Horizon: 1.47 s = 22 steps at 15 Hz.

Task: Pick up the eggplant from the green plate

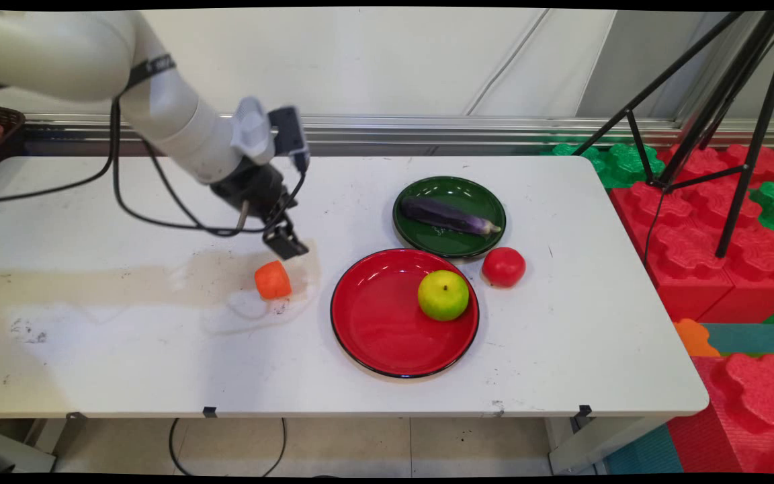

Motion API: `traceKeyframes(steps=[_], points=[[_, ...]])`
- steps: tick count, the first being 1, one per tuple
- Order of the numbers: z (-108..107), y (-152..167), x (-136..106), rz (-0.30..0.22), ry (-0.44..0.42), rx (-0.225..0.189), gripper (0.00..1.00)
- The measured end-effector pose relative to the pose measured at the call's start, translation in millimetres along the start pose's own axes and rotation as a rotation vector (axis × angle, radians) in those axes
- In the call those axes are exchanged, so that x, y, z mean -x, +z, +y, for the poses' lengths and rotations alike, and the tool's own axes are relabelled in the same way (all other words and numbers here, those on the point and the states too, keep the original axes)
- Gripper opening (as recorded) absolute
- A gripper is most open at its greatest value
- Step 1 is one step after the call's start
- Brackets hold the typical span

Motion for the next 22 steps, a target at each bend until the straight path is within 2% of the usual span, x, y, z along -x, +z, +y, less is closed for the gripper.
traceKeyframes(steps=[4, 10, 15, 22], points=[[-6.8, -16.4, -42.8, 0.038, 0.040, -0.033, 1.00], [-9.0, -11.5, -96.3, 0.064, 0.087, -0.056, 1.00], [-9.6, 15.8, -148.0, 0.064, 0.148, -0.071, 1.00], [-10.9, 79.9, -212.2, 0.042, 0.220, -0.064, 1.00]])
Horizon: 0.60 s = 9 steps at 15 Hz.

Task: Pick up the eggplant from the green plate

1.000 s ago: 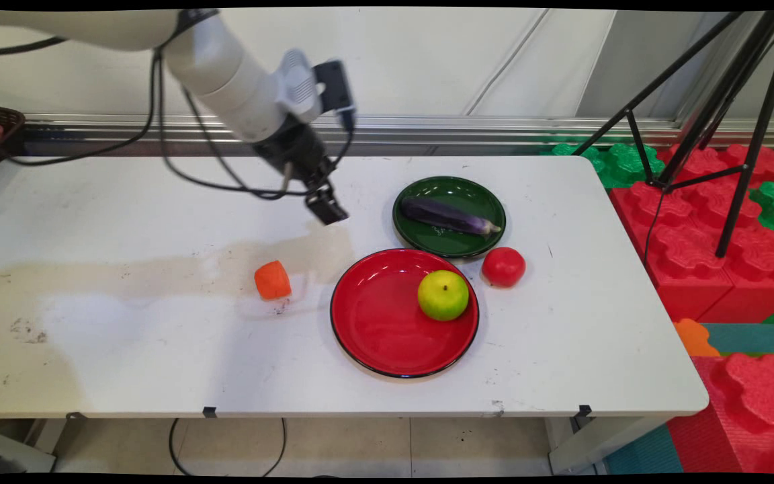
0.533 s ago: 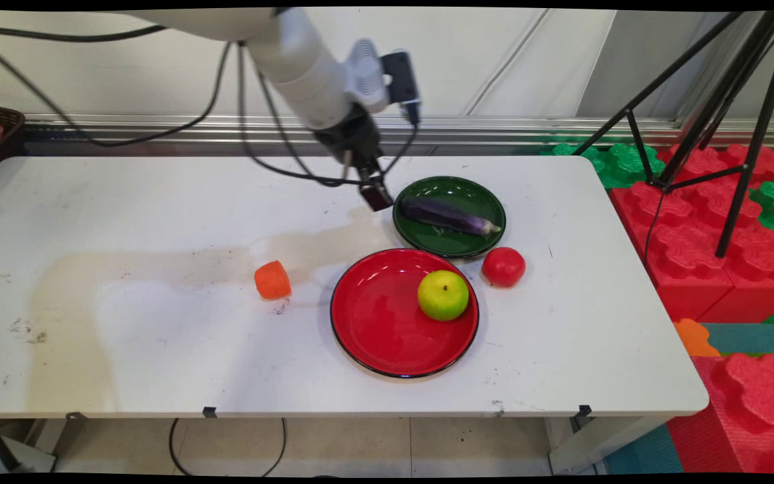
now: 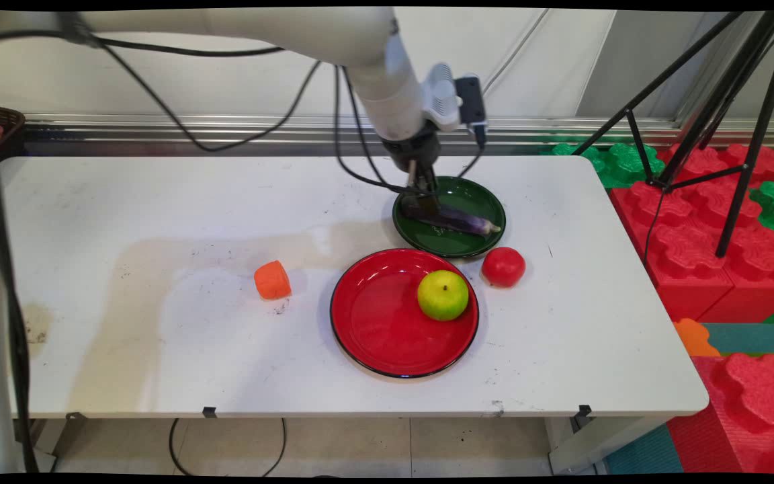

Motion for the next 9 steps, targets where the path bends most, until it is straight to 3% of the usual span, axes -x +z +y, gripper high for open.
traceKeyframes(steps=[4, 9], points=[[-7.6, 43.3, -22.9, -0.020, 0.030, 0.018, 1.00], [-16.6, 85.0, -33.8, -0.052, 0.049, 0.045, 1.00]])
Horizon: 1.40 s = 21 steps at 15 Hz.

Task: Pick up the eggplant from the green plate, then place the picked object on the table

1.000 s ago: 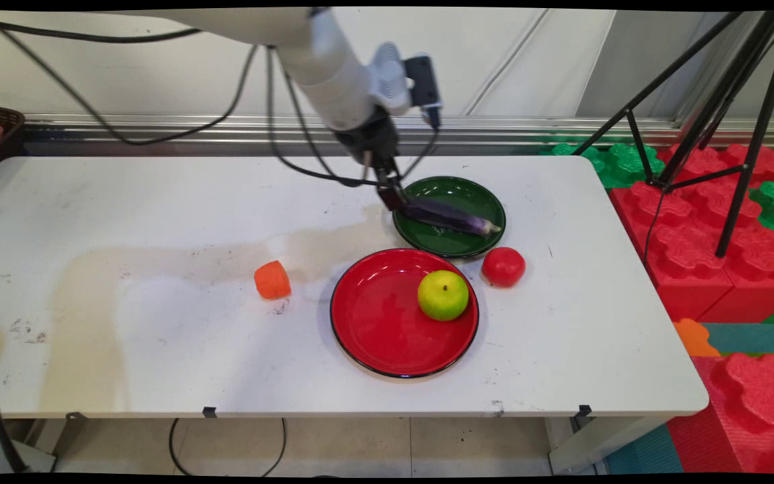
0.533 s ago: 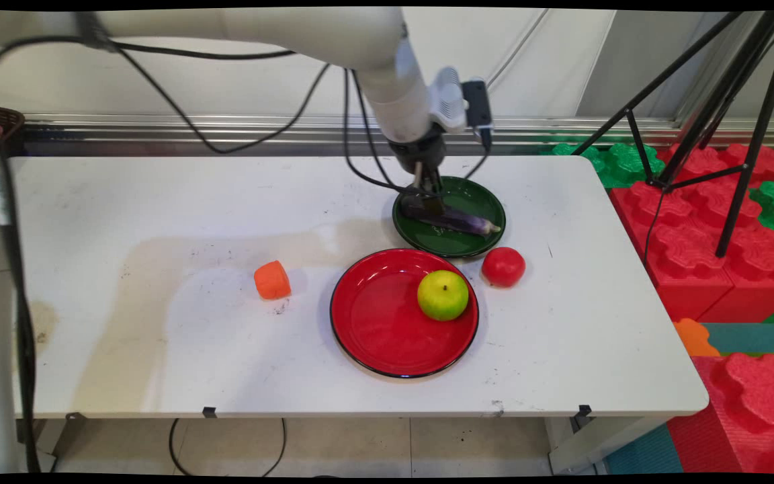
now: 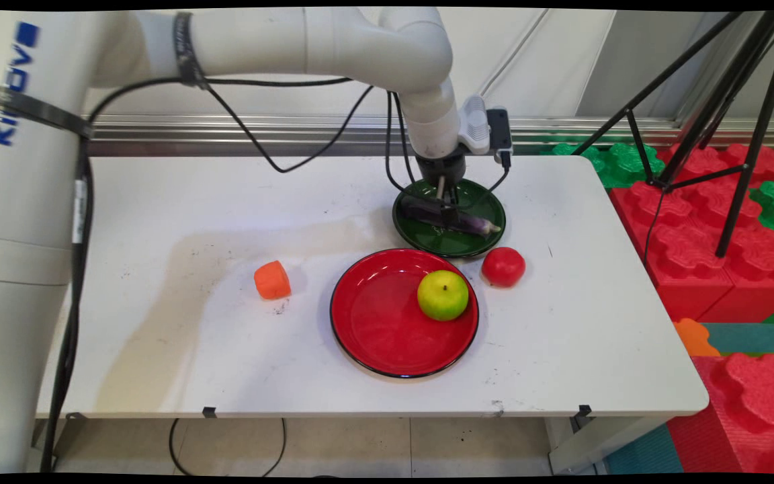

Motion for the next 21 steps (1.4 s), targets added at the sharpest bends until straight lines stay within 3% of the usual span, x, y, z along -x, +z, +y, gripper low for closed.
traceKeyframes(steps=[10, 11, 17, 21], points=[[-15.0, 45.2, 0.0, -0.055, 0.015, 0.049, 1.00], [-15.2, 46.2, -0.4, -0.055, 0.015, 0.052, 0.00], [-15.9, 41.6, 0.1, -0.056, 0.025, 0.060, 0.00], [-15.5, 20.2, 3.3, -0.046, 0.038, 0.051, 0.00]])
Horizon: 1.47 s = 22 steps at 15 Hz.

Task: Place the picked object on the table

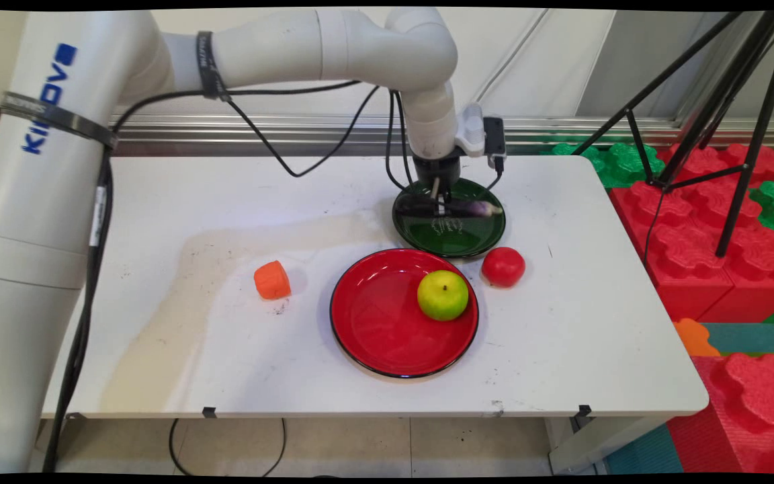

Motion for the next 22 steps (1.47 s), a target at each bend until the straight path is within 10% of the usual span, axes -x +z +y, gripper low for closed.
traceKeyframes(steps=[13, 22], points=[[-0.6, -144.5, 71.2, 0.072, -0.237, -0.129, 0.00], [23.3, -163.1, 149.7, 0.018, -0.485, -0.128, 0.00]])
